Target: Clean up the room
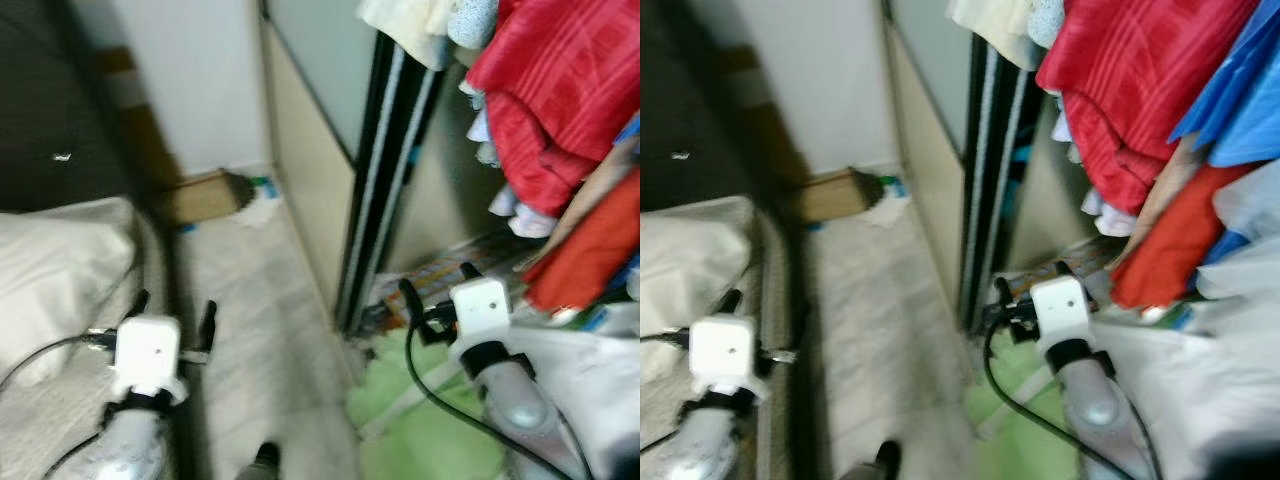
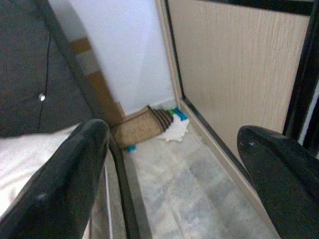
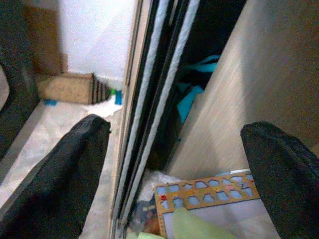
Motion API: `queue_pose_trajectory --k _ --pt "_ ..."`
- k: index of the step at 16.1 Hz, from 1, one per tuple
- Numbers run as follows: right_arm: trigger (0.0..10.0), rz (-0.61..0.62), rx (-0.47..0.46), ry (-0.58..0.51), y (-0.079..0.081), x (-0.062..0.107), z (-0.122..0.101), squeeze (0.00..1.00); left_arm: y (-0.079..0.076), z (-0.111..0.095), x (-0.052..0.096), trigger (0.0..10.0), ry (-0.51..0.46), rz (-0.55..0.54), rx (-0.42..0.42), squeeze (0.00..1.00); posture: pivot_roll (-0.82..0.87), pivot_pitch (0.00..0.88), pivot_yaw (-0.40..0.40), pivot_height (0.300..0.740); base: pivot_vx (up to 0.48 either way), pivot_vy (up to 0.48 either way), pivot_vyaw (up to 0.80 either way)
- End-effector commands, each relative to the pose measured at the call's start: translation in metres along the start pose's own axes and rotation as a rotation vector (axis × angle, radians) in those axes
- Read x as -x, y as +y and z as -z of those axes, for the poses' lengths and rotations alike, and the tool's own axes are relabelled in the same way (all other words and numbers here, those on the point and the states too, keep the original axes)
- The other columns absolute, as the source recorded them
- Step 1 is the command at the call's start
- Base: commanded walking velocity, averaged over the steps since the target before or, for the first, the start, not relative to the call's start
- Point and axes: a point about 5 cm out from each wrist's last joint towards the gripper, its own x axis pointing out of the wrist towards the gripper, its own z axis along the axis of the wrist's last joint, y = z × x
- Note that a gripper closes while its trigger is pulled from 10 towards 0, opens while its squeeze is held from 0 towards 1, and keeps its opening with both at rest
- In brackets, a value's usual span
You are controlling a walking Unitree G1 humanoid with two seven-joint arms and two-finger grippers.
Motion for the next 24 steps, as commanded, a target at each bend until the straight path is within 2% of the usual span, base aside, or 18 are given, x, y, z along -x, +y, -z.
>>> queue_pose_trajectory --k 1,5,9,13,16,24 --pt "10.0 0.005 -0.011 -0.007 0.000 -0.002 -0.001 0.00 0.003 0.004 0.001 10.0 0.020 0.013 -0.008 0.00 0.03 0.158 -0.046 0.740 0.000 0.000 0.80" --pt "10.0 0.053 -0.047 -0.015 0.003 -0.006 0.000 0.00 0.000 0.004 -0.006 10.0 0.019 0.034 -0.005 0.00 0.03 0.154 0.008 0.740 0.000 0.000 0.80" --pt "10.0 0.034 -0.050 -0.024 0.008 -0.009 -0.003 0.00 -0.003 0.000 -0.012 10.0 -0.002 0.048 0.012 0.00 0.02 0.159 -0.003 0.740 0.000 0.000 0.80" --pt "10.0 0.013 -0.027 -0.037 0.005 -0.016 -0.006 0.00 -0.001 0.002 -0.007 10.0 0.016 0.017 0.033 0.00 0.03 0.178 -0.025 0.740 0.000 0.000 0.80" --pt "10.0 -0.019 -0.030 -0.040 0.010 -0.021 -0.007 0.00 -0.002 0.001 -0.007 10.0 0.012 0.018 0.034 0.00 0.04 0.184 -0.040 0.740 0.000 0.000 0.80" --pt "10.0 -0.047 -0.026 -0.047 0.011 -0.022 -0.008 0.00 -0.005 0.000 -0.005 10.0 0.008 0.027 0.045 0.00 0.04 0.196 -0.048 0.740 0.000 0.000 0.80"
